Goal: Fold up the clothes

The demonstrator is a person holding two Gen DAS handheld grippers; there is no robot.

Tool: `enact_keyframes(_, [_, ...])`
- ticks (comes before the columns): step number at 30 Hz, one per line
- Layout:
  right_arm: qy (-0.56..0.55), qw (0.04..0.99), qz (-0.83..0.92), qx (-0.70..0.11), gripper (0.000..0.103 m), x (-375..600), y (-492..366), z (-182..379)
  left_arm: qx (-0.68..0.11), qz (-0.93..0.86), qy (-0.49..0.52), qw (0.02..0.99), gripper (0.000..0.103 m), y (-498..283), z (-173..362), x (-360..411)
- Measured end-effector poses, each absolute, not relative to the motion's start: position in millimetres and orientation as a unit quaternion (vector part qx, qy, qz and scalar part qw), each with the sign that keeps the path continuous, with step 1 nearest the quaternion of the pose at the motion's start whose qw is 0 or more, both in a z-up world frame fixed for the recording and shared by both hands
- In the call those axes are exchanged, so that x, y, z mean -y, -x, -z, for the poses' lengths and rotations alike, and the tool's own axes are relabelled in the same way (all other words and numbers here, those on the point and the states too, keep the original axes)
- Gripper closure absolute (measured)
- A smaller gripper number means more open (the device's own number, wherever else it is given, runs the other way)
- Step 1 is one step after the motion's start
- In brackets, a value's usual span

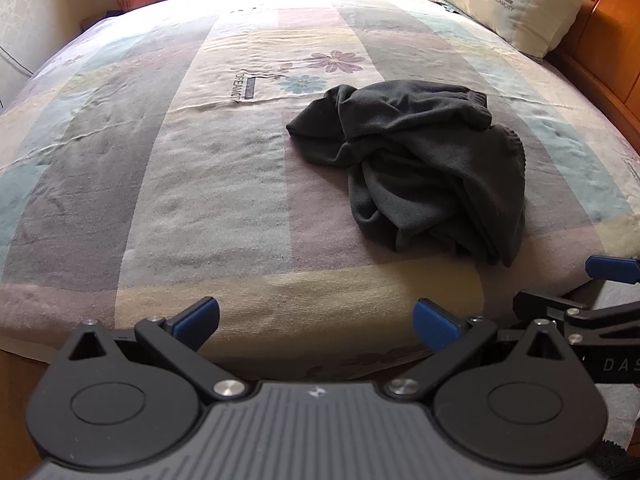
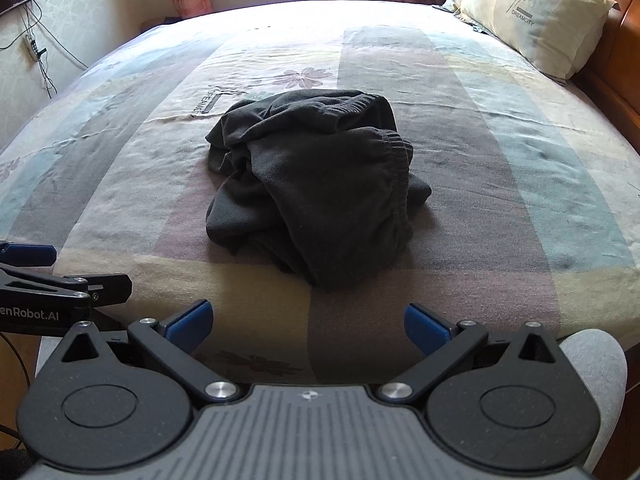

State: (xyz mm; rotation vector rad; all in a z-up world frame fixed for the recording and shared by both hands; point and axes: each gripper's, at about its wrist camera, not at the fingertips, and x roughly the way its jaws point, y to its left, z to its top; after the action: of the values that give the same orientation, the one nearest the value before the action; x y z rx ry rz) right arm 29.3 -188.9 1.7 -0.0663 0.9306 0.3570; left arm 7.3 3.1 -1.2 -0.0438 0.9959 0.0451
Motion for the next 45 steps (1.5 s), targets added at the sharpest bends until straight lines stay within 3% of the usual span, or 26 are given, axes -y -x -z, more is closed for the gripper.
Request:
enact_keyframes(31, [0.03,0.885,-0.173,-0.432,0.0,190.1,-37.3,-9.9,-0.469,-0.027,0.013,0.883,0.001,-11.7,-5.3,-0.7])
enact_keyframes(45, [0.019,0.88,-0.194,-0.432,0.0,190.8,-70.5,-6.9,-0.482,-0.034,0.016,0.875,0.001,-50.0,0.9,-4.9])
